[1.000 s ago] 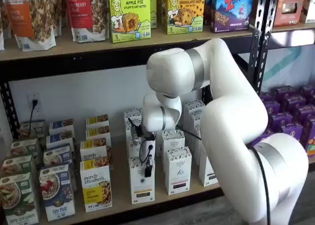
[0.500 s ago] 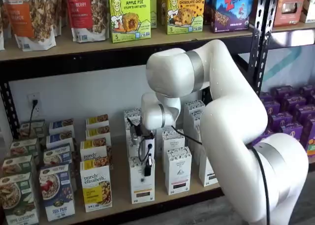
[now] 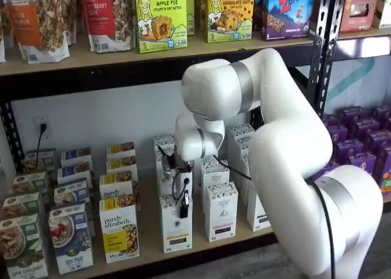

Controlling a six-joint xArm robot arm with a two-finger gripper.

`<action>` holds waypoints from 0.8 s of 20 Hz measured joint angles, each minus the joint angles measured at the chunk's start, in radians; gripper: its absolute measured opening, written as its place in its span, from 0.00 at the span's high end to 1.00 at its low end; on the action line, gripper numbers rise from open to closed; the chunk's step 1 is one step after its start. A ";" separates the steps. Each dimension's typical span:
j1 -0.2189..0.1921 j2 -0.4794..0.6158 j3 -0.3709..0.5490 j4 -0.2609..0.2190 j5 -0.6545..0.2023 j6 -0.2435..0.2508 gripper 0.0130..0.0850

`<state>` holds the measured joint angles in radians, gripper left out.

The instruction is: Pick up the white box with a yellow strip in the middle, on the bottom shelf, the fourth box from the left

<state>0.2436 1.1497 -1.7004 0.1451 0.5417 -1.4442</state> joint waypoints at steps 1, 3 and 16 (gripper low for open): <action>0.000 0.000 -0.002 0.000 0.007 0.000 0.28; 0.000 -0.001 -0.005 0.001 0.020 0.000 0.28; 0.000 -0.023 0.032 -0.029 0.006 0.024 0.50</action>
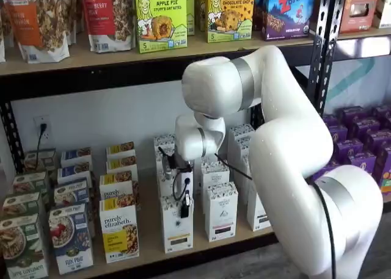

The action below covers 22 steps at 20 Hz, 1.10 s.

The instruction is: Pick up the white box with a yellow strip in the middle, on the bottom shelf, the fourth box from the left

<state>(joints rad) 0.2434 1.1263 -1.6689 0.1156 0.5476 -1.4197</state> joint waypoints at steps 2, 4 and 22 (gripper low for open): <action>0.000 -0.008 0.013 0.001 0.000 -0.002 0.50; -0.001 -0.021 0.027 0.012 0.013 -0.011 0.50; 0.008 -0.281 0.475 0.109 -0.172 -0.106 0.50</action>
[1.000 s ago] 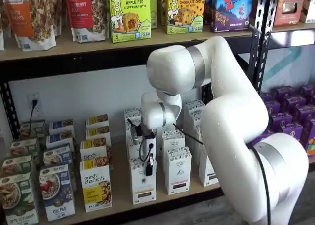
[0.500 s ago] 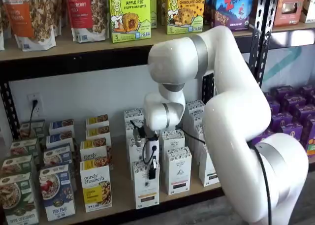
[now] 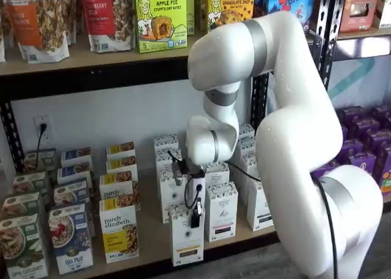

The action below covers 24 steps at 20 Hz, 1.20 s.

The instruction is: Pick up the white box with a yellow strip in the middle, on the bottom shelf, the fourth box from the left

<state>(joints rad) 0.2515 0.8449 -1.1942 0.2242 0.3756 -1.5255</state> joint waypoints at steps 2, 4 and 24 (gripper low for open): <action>0.008 -0.033 0.058 0.017 -0.033 -0.011 0.50; 0.024 -0.084 0.138 0.055 -0.065 -0.034 0.50; 0.114 -0.757 0.690 -0.125 0.041 0.236 0.50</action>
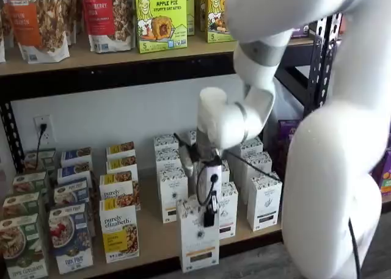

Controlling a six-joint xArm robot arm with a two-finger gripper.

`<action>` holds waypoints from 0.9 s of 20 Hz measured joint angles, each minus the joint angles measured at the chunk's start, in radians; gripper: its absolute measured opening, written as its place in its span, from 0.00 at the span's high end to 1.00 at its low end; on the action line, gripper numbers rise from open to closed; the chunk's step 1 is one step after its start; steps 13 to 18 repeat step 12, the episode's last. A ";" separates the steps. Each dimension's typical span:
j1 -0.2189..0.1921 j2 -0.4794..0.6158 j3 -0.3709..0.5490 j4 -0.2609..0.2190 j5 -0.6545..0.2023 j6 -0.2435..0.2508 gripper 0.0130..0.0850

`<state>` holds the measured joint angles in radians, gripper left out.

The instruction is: Pick up the white box with a yellow strip in the middle, on the bottom shelf, the fourth box from the left

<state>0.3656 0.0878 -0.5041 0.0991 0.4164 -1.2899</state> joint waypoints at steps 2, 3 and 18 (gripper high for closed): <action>0.009 -0.083 0.016 -0.020 0.071 0.031 0.50; 0.014 -0.119 0.022 -0.026 0.102 0.042 0.50; 0.058 -0.380 0.053 -0.059 0.313 0.123 0.50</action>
